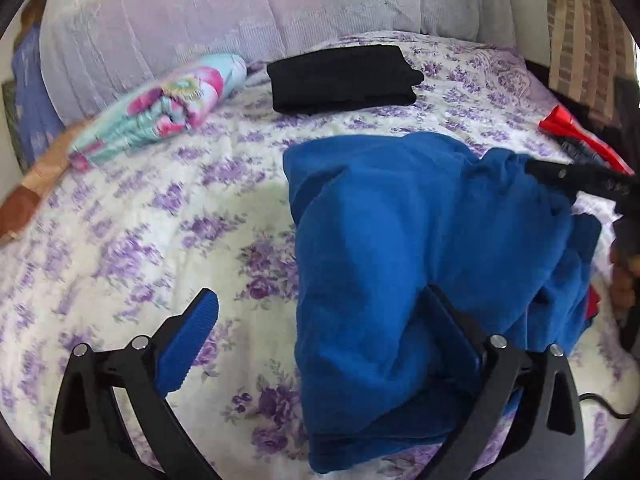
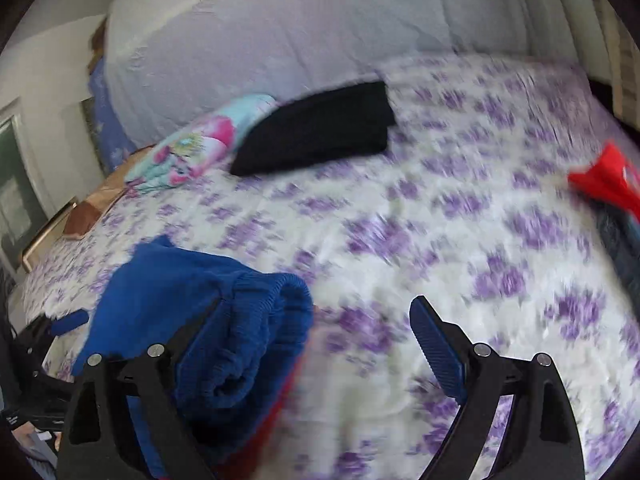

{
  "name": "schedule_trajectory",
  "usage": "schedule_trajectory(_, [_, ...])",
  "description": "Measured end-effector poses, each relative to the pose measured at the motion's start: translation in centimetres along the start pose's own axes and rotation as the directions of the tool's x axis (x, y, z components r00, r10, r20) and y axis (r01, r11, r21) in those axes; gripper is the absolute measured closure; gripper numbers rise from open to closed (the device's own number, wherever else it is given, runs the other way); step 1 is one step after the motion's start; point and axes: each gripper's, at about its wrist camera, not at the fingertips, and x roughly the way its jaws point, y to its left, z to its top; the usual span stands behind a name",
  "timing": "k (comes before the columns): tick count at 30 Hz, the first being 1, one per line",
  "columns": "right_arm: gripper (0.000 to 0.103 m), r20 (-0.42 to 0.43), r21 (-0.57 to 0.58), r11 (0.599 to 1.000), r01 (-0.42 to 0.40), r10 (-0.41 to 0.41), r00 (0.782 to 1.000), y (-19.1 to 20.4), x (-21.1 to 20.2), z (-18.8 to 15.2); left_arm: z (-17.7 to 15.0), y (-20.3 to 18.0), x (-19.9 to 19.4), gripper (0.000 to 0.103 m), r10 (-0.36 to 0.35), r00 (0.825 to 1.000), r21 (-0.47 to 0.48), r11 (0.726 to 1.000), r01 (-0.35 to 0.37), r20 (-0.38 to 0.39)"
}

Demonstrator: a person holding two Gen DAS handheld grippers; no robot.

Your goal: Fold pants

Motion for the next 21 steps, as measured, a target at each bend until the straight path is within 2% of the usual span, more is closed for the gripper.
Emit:
schedule_trajectory(3, [0.012,0.033,-0.003,1.0,0.019,-0.019,0.999,-0.2,-0.5,0.2,-0.1,1.0,0.3,0.004,-0.069,0.997,-0.056,0.996,0.067,-0.02])
schedule_trajectory(6, [0.012,0.163,-0.086,0.995,0.046,-0.031,0.986,2.5,-3.6,-0.4,0.4,0.8,-1.4,0.004,-0.032,0.999,-0.039,0.999,0.034,0.034])
schedule_trajectory(8, [0.012,0.211,-0.178,0.984,0.003,0.035,0.977,5.3,-5.9,-0.8,1.5,0.6,-2.9,0.004,0.017,0.995,-0.012,1.0,-0.016,0.096])
schedule_trajectory(10, [0.012,0.212,-0.297,0.954,-0.045,0.112,0.971,8.5,-7.7,-2.0,3.5,0.8,-3.4,0.004,0.034,0.992,0.011,0.999,-0.036,0.125])
schedule_trajectory(13, [0.012,0.138,-0.438,0.894,-0.093,0.169,0.976,12.6,-8.1,-4.1,6.6,1.8,-1.6,0.004,0.068,0.991,-0.005,0.998,-0.068,0.117])
schedule_trajectory(16, [0.012,0.055,-0.492,0.859,-0.143,0.194,0.979,14.6,-6.9,-6.1,8.4,2.7,2.6,0.005,0.093,0.995,-0.008,0.996,-0.093,0.026])
schedule_trajectory(17, [0.012,0.022,-0.5,0.852,-0.155,0.192,0.981,14.9,-6.1,-6.6,8.5,2.9,3.7,0.005,0.105,0.994,-0.002,0.994,-0.105,0.009])
schedule_trajectory(19, [0.012,-0.104,-0.505,0.849,-0.154,0.117,0.988,14.8,-3.1,-7.6,8.3,3.0,6.3,0.005,0.124,0.992,0.023,0.992,-0.123,-0.039])
schedule_trajectory(20, [0.011,-0.149,-0.509,0.845,-0.162,0.099,0.984,14.6,-2.1,-8.0,8.1,3.0,7.3,0.004,0.124,0.991,0.034,0.992,-0.122,-0.053])
schedule_trajectory(21, [0.011,-0.165,-0.505,0.844,-0.182,0.113,0.98,14.4,-1.9,-8.1,7.8,3.0,8.1,0.004,0.117,0.992,0.04,0.993,-0.115,-0.056])
